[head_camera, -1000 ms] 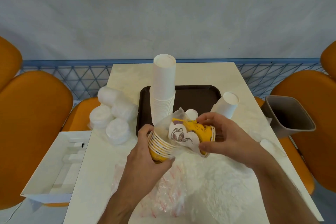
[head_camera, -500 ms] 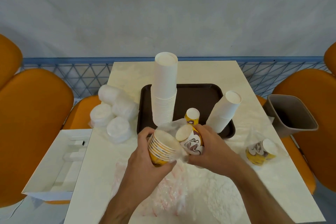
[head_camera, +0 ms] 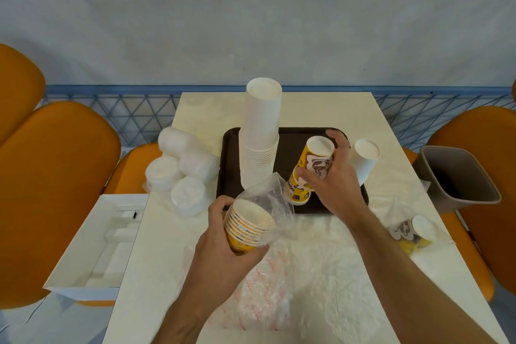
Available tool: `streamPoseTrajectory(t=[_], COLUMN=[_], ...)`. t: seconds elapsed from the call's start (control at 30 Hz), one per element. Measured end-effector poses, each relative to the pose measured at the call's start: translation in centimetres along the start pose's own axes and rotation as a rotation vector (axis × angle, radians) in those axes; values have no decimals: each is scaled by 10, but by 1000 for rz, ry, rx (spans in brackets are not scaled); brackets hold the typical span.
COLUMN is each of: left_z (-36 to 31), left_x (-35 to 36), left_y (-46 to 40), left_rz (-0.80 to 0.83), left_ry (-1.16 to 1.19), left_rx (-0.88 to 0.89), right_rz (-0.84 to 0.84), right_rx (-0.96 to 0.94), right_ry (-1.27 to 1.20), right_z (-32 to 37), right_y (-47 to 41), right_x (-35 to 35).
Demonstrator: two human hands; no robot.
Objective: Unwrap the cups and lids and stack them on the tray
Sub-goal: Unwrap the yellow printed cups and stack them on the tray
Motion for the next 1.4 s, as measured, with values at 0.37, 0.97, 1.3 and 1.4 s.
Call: streamPoseTrajectory(t=[0.37, 0.97, 1.3, 1.4], left_z=[7, 3, -8, -16], left_x=[-8, -2, 11, 16], left_y=[4, 6, 6, 7], left_rz=[-23, 16, 53, 80], left_ry=[-22, -93, -105, -114], left_rx=[-22, -25, -11, 8], right_rz=[43, -148, 315, 458], right_rx=[-5, -18, -84, -132], right_ry=[512, 323, -182, -156], right_z=[-43, -14, 52, 59], right_y=[-15, 20, 71, 75], right_x=[47, -3, -4, 2])
Point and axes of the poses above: each hand's wrist, its own y-axis away from the middle knuckle, its own x-axis out of the palm, z = x × y, the point moved 7 cm from there along -y, towards the middle knuckle, and after that the axes turned 5 degrees about y, right-handed, at the moved point
